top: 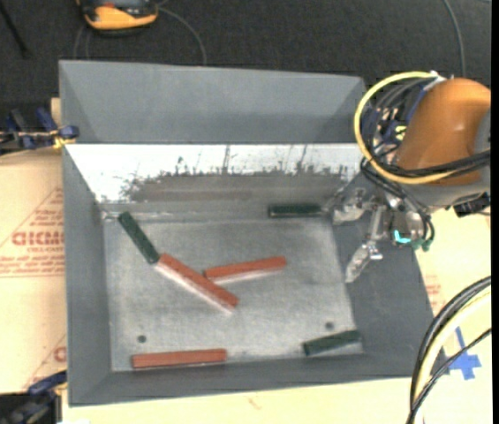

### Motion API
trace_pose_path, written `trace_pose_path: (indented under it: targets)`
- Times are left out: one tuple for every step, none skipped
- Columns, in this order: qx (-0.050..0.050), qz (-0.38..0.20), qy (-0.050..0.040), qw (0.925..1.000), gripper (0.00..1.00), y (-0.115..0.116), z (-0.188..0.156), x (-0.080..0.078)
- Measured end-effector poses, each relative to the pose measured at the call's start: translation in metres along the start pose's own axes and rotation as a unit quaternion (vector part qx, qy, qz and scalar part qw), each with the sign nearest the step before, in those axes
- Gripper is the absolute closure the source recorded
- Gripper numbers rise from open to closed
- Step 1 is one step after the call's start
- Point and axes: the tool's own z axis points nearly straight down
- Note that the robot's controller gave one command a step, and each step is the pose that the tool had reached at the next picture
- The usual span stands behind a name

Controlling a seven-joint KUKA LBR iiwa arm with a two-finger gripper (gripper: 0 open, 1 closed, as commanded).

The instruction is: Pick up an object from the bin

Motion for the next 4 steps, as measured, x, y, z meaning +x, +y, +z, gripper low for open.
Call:
trace_pose_path:
  targets:
    - [0.001,-0.001,-0.0036,1.0,0.0,0.0,-0.005,-0.002]
    - [0.001,0.035,-0.007,0.9994,0.0,0.032,0.031,-0.004]
    - [-0.002,0.11,-0.0039,0.994,0.0,0.046,0.071,0.0]
    - [-0.001,0.079,0.002,0.9969,1.0,0.083,0.09,-0.046]
